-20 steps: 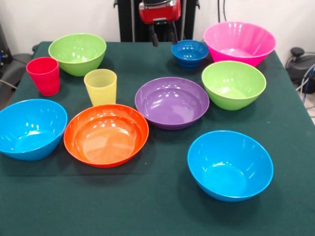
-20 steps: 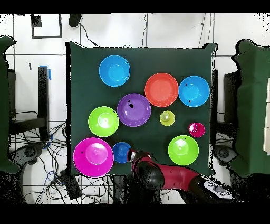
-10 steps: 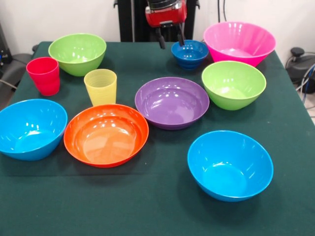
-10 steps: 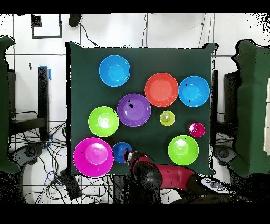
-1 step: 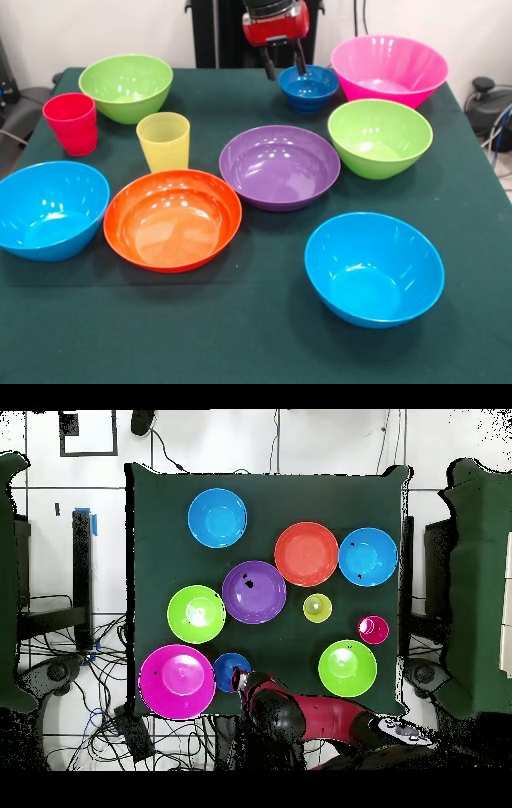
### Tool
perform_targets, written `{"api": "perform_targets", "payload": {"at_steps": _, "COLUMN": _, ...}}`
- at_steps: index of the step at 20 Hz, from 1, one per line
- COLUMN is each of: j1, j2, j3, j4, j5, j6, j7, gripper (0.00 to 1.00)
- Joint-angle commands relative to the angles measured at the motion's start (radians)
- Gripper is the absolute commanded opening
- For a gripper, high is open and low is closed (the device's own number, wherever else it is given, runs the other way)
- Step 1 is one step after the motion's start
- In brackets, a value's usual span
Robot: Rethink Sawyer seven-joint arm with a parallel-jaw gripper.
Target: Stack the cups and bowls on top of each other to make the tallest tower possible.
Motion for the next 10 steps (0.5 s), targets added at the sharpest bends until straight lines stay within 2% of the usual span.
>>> {"api": "perform_targets", "payload": {"at_steps": 1, "j1": 0.016, "j2": 0.018, "j3": 0.084, "j4": -0.04, "j5": -0.003, "j6": 0.021, "j7": 0.112, "gripper": 1.0}}
{"api": "perform_targets", "payload": {"at_steps": 10, "j1": 0.042, "j2": 0.039, "j3": 0.044, "j4": -0.049, "j5": -0.018, "j6": 0.001, "j7": 0.108, "gripper": 1.0}}
